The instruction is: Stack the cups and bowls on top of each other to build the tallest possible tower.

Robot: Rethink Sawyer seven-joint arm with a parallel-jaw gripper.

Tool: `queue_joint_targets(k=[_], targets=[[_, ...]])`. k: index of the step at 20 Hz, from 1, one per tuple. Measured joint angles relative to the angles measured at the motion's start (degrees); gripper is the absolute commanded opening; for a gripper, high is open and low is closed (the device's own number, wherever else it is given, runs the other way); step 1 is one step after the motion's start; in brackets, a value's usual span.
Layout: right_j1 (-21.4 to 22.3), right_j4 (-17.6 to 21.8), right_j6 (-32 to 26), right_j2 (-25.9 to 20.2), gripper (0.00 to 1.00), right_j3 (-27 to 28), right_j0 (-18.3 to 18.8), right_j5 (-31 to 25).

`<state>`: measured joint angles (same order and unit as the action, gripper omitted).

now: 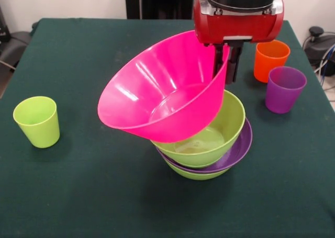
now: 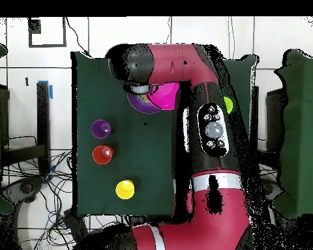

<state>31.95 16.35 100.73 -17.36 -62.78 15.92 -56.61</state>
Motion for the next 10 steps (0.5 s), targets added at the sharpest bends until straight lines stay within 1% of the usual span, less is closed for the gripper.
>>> queue_joint_targets(k=[10], targets=[[0.0, -0.7, 0.0, 1.3, 0.0, 0.0, -0.8, 0.5]])
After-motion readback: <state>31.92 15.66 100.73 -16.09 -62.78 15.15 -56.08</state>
